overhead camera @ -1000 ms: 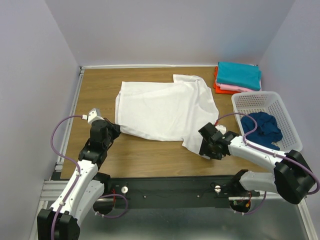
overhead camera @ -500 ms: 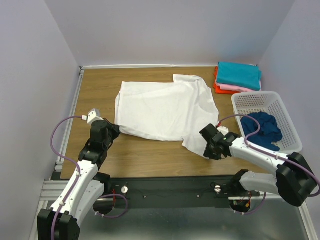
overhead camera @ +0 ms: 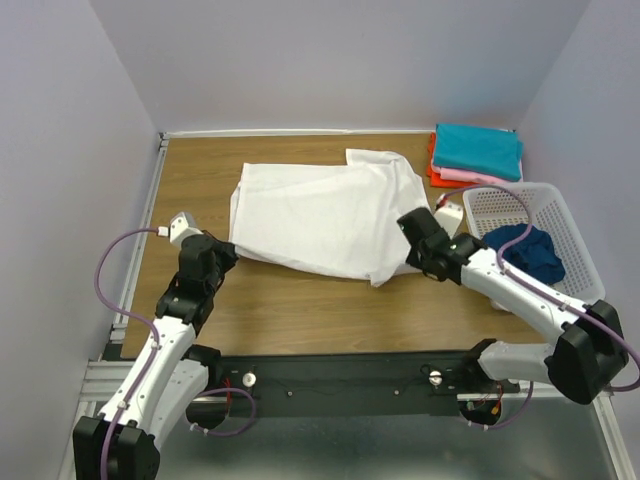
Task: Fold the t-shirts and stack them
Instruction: Flatten the tshirt out
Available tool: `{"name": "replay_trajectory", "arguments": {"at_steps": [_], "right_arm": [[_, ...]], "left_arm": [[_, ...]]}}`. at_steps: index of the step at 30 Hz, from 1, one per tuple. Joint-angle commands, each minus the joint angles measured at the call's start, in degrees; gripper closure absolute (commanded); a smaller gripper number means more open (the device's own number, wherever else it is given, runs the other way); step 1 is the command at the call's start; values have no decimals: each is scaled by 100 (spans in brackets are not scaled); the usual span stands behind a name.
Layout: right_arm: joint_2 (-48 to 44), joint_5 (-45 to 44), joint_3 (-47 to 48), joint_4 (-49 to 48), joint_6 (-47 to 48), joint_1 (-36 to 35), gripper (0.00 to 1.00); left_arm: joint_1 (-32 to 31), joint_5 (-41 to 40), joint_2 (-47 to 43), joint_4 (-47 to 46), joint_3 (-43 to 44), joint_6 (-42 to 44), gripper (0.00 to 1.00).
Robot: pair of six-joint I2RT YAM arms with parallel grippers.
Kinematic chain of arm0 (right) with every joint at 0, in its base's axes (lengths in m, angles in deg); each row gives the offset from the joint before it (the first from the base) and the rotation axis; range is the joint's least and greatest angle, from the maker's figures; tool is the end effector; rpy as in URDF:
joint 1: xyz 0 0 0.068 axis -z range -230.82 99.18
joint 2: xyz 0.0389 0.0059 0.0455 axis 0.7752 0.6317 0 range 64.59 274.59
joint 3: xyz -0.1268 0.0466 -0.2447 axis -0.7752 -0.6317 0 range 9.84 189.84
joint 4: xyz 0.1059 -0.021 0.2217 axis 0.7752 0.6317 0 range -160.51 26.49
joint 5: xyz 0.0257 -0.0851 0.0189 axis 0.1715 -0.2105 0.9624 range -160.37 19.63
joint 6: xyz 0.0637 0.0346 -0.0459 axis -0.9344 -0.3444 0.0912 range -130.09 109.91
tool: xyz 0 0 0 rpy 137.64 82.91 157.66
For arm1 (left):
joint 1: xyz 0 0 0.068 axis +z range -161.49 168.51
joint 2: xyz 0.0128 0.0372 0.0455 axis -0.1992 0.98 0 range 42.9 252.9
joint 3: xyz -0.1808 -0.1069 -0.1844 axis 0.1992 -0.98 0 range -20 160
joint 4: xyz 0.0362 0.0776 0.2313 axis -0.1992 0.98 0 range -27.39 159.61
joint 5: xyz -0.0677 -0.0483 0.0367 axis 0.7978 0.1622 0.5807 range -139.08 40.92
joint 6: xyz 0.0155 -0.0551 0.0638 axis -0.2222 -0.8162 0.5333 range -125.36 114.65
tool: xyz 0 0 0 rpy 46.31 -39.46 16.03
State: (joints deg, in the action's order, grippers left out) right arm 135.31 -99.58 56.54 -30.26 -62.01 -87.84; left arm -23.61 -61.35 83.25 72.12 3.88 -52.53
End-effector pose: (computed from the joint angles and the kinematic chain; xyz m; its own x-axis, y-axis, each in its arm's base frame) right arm 0.2018 0.1060 0.2047 -0.7241 0.3145 -0.6138 0.3463 0.9354 0.0707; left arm 0.1824 -0.0226 0.2168 -0.3047 -0.6676 -0.6793 -0.3018 0.7442 -0.5959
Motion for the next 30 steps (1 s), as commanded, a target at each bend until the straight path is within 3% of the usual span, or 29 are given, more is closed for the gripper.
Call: {"name": "replay_trajectory", "arguments": {"at_steps": [1,5,16,24,30], "right_arm": [[100,-851,971,-585,1022,676,99],[135,-384,2041,-1115,1709,1389,99],[13,-296,4768,-1248,2994,1487,99],[-777,1064,6121,-1213,3487,1487,99],[-1174,1672,6982,-1055,3601,1487,99]], "left_arm": [[-19,-626,130,-240,704,-107,100],[-19,-1022,375,-284,1380,-72,100],[-19,-988,245,-442,3701,639,100],[-19,-48,-220,-451,5274,1167,100],[-19,383,-730,-433,5838,1167,100]]}}
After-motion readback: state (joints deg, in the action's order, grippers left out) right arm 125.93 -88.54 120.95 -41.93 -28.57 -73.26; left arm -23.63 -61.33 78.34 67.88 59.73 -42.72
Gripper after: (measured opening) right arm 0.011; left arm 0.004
